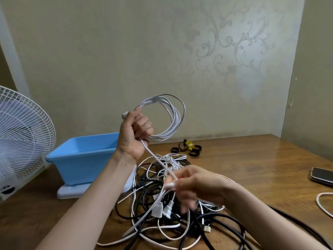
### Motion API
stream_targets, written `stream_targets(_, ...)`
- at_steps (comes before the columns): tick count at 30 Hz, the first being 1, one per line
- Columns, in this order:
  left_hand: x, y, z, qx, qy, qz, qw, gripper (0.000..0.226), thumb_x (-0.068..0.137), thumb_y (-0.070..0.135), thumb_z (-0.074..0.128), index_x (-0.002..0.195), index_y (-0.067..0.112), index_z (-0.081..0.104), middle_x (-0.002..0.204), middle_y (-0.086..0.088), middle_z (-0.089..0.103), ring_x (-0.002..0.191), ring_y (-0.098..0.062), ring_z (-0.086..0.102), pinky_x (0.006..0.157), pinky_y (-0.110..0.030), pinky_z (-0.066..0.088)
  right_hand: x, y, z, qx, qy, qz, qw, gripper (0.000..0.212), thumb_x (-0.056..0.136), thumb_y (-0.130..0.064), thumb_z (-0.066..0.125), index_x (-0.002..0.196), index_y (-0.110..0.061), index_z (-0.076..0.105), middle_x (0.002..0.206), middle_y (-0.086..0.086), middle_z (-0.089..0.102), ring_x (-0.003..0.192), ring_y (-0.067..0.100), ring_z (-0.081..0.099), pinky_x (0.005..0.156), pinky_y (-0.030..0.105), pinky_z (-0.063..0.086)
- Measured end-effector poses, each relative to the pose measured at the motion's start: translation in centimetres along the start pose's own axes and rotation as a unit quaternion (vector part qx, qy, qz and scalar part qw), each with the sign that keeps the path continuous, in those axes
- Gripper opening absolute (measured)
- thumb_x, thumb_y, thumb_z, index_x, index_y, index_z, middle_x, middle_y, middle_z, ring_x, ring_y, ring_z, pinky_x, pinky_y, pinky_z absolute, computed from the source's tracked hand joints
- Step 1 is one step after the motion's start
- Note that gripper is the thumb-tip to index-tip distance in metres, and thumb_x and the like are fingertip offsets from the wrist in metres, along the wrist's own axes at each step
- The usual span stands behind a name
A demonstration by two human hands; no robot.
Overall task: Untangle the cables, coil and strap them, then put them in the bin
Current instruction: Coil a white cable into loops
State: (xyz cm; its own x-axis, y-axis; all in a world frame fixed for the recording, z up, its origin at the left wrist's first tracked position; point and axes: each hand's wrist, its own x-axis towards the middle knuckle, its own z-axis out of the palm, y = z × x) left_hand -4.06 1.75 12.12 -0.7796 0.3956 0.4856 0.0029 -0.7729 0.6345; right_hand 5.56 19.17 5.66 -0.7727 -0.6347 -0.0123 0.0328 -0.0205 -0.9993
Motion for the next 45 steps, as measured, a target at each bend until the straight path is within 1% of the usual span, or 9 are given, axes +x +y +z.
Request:
stream_targets(4,-0.6,1.6,-1.0,0.011,0.026,-0.017,0.999,0.056,0.048,0.017,0.088,0.045,0.023,0.032,0.035,0.009,0.026,0.038,-0.008,0.009,0.03,-0.016,0.021,-2.0,-1.4,-5.7,0.37,0.054,0.009,0.927,0.032,0.062,0.017,0.077,0.086,0.002,0.063,0.048,-0.003,0.039,0.032,0.007,0.043,0.04,0.014,0.045)
stream_targets(9,-1.2,-0.2,-0.3,0.116,0.061,-0.035,0.991,0.04,0.081,0.023,0.056,0.046,0.024,0.036,0.037,0.01,0.024,0.03,-0.001,0.019,0.031,-0.014,0.018,-2.6,-4.6,-6.5,0.462,0.206,-0.16,0.848,0.063,0.016,0.023,0.085,0.072,0.002,0.066,0.078,0.014,0.071,0.067,0.025,0.07,0.075,0.043,0.057)
stream_targets(16,-1.2,-2.5,2.1,0.346,0.109,0.048,0.931,0.05,0.083,0.032,0.067,0.043,0.023,0.038,0.041,0.009,0.027,0.037,-0.007,0.018,0.038,-0.016,0.019,-0.2,-9.1,-4.3,0.182,0.295,-0.183,0.92,0.027,0.097,-0.015,0.043,0.075,-0.011,0.058,0.053,-0.007,0.045,0.037,0.002,0.03,0.038,0.011,0.025)
stream_targets(23,-0.8,-2.7,4.4,0.418,0.09,0.129,0.895,0.038,0.066,0.055,0.062,0.057,0.02,0.072,0.041,0.01,0.031,0.041,-0.006,0.022,0.042,-0.018,0.021,1.1,-11.9,-3.1,0.386,0.211,-0.203,0.875,0.014,0.097,0.005,0.035,0.098,0.01,0.049,0.071,0.032,0.064,0.057,0.037,0.069,0.062,0.045,0.056)
stream_targets(29,-0.2,-2.5,4.4,0.425,0.05,0.098,0.898,0.026,0.079,0.029,0.068,0.057,0.016,0.062,0.048,0.007,0.054,0.044,-0.007,0.034,0.044,-0.018,0.028,2.2,-12.6,-3.2,0.33,0.208,-0.243,0.888,0.013,0.096,0.0,0.042,0.101,0.005,0.053,0.093,0.026,0.067,0.07,0.031,0.071,0.074,0.037,0.059)
stream_targets(34,1.6,0.3,5.3,0.343,0.087,0.122,0.927,0.021,0.084,0.02,0.067,0.067,0.016,0.054,0.039,0.01,0.04,0.039,-0.004,0.032,0.041,-0.018,0.028,1.7,-13.0,-4.1,-0.017,0.325,-0.285,0.902,0.051,0.093,-0.003,0.048,0.14,-0.021,0.041,0.132,0.0,0.059,0.071,0.009,0.059,0.058,0.019,0.052)
stream_targets(37,3.0,2.8,6.9,0.269,0.064,0.148,0.95,0.022,0.077,0.021,0.063,0.058,0.021,0.053,0.039,0.012,0.032,0.04,-0.003,0.027,0.04,-0.017,0.025,1.5,-13.3,-4.1,-0.234,0.419,-0.318,0.817,0.057,0.097,-0.007,0.047,0.15,-0.016,0.027,0.139,0.0,0.054,0.054,0.009,0.059,0.051,0.026,0.055)
stream_targets(40,3.7,5.0,8.9,0.168,-0.006,0.13,0.977,0.041,0.091,0.009,0.048,0.052,0.021,0.052,0.037,0.012,0.03,0.037,-0.002,0.027,0.038,-0.016,0.025,1.8,-13.8,-4.9,-0.566,0.55,-0.324,0.522,0.047,0.102,-0.038,0.038,0.144,-0.019,0.041,0.112,0.003,0.071,0.065,0.025,0.066,0.052,0.033,0.049)
stream_targets(45,3.9,6.7,8.9,0.115,-0.023,0.077,0.99,0.036,0.094,0.005,0.037,0.063,0.022,0.032,0.035,0.011,0.025,0.036,-0.003,0.022,0.037,-0.014,0.022,1.6,-12.5,-6.2,-0.699,0.51,-0.367,0.341,0.047,0.098,-0.045,0.044,0.073,-0.012,0.065,0.069,0.005,0.064,0.075,0.029,0.057,0.059,0.032,0.036)
